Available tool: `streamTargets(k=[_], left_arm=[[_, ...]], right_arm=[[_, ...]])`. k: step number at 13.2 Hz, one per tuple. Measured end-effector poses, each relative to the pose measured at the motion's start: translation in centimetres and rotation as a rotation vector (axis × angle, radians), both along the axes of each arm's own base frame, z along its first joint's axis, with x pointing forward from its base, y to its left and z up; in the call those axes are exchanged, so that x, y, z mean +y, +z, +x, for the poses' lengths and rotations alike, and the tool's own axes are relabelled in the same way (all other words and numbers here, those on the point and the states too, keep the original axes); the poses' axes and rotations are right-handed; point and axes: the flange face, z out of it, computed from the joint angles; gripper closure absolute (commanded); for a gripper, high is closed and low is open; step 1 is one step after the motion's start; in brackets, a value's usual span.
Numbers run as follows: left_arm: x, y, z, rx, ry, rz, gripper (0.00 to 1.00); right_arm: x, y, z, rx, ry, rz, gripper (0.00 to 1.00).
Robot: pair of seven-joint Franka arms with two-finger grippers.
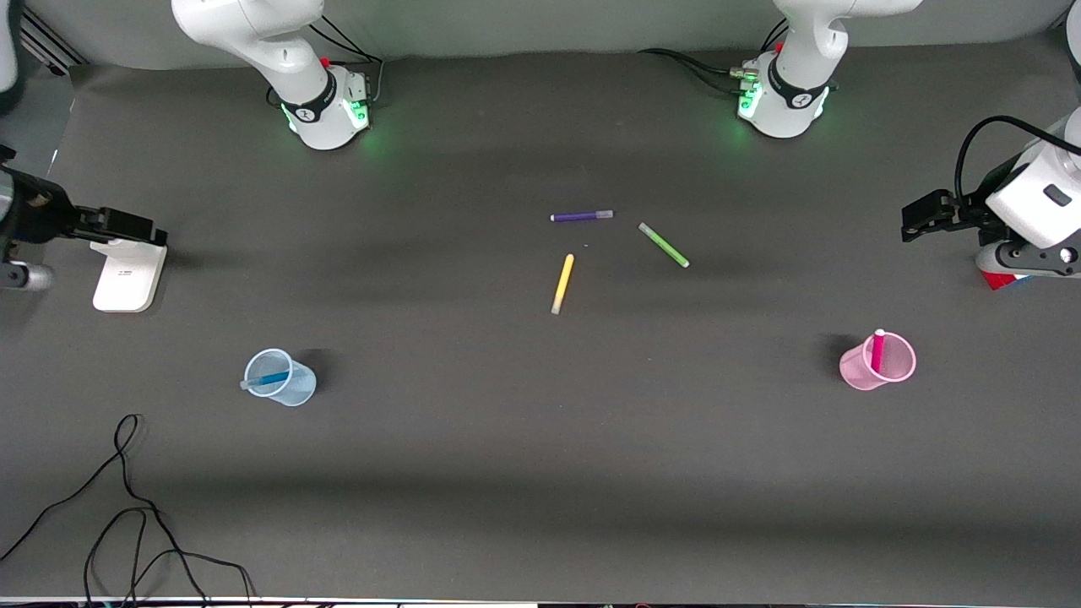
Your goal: Place pink and blue markers in matching cups
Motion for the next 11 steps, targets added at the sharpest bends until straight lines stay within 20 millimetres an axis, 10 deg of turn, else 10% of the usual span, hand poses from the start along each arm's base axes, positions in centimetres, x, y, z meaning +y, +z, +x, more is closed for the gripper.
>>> streamTargets(k=[11], left_arm=[[0.1,0.1,0.0,-0.002,0.002,0.0,0.0]], right_arm=[[8.8,1.8,-2.8,-0.035,0.153,-0.097,0.0]])
